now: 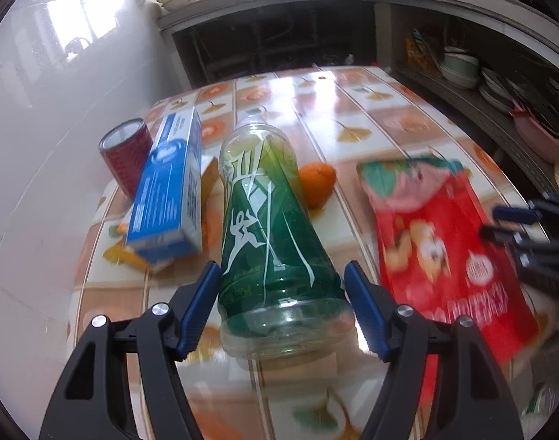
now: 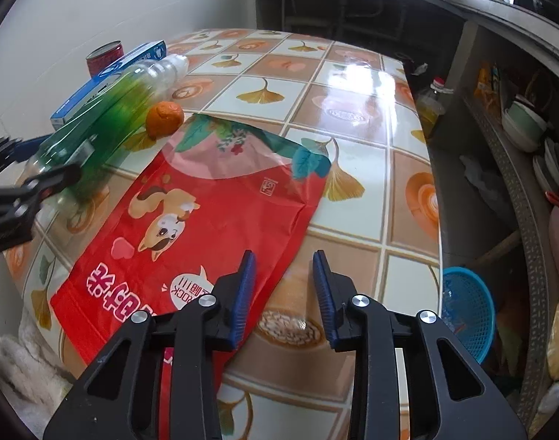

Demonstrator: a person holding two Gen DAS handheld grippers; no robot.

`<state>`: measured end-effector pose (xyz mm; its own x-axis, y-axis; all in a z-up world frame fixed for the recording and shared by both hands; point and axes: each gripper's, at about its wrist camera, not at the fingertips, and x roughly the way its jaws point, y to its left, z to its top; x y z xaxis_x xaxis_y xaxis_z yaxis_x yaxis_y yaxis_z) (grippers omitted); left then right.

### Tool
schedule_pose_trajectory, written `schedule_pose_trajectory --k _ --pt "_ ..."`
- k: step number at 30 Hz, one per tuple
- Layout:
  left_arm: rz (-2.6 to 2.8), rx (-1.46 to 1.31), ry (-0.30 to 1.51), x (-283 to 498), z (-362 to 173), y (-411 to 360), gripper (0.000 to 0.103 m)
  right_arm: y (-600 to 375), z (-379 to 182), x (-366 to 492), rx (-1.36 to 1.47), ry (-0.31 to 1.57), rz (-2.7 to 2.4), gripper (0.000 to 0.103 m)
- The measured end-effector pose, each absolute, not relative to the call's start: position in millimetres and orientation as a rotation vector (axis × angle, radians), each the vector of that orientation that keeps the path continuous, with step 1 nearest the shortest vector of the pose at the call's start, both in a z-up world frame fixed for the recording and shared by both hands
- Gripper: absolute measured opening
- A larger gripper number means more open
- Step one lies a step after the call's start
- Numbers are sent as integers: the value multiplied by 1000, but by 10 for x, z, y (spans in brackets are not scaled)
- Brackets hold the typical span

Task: Collect trash

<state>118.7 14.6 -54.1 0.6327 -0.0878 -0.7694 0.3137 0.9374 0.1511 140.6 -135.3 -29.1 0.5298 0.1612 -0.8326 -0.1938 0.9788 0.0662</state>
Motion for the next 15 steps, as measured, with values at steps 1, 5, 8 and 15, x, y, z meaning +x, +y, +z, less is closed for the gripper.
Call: schedule_pose_trajectory --k 1,5,8,15 --pt "-239 278 870 1136 -527 165 68 -1377 -292 1380 -34 991 213 30" --pt "-272 238 925 915 -465 279 68 -1422 -292 1297 -30 990 214 30" --pt "-303 207 960 767 -411 346 69 -1460 -291 1247 -17 990 219 30" --pt "-360 167 925 656 -192 390 78 -1588 -258 1213 93 998 234 41"
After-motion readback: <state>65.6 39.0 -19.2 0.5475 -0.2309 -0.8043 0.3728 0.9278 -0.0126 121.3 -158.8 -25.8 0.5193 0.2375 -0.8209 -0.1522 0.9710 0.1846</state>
